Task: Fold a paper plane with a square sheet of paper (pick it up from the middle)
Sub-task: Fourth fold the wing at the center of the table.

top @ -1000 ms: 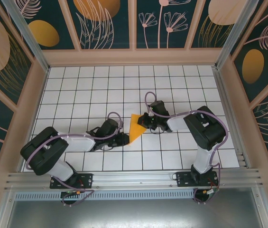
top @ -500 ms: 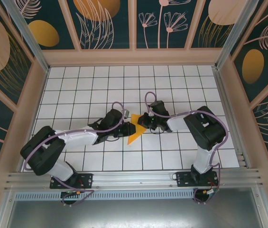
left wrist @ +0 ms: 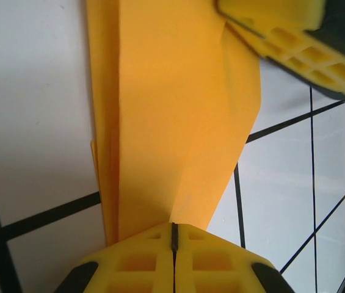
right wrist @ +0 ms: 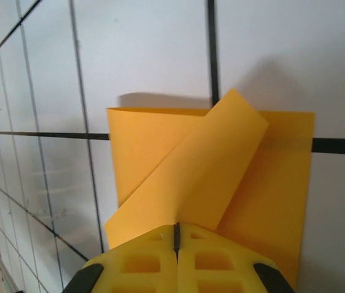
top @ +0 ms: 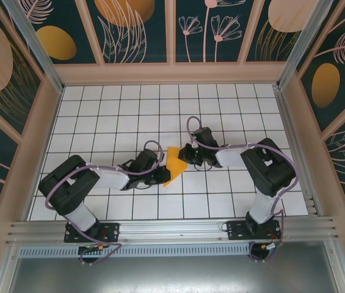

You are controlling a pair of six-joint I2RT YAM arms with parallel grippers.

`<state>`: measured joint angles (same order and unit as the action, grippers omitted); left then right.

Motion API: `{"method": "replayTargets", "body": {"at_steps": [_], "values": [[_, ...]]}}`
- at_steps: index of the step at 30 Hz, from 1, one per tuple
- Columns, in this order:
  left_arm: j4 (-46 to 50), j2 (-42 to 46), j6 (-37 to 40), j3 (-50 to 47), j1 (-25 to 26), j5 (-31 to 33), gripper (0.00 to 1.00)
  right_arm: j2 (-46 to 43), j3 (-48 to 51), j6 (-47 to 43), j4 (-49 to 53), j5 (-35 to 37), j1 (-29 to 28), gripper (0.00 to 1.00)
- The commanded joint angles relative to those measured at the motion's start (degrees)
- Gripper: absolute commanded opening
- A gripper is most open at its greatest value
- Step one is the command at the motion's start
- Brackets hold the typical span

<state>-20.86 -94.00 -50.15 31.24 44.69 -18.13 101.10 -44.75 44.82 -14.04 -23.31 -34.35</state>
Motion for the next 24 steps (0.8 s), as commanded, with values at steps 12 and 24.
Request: {"method": "replayTargets", "body": {"at_steps": [12, 24], "values": [[6.9, -1.4, 1.9, -1.2, 0.2, 0.9, 0.06, 3.5, -0.2, 0.5, -1.9, 0.6, -5.3, 0.05], [7.3, 0.0, 2.0, -3.6, 0.3, 1.1, 0.03, 9.4, -5.5, -3.2, -1.7, 0.6, 9.5, 0.06]]}}
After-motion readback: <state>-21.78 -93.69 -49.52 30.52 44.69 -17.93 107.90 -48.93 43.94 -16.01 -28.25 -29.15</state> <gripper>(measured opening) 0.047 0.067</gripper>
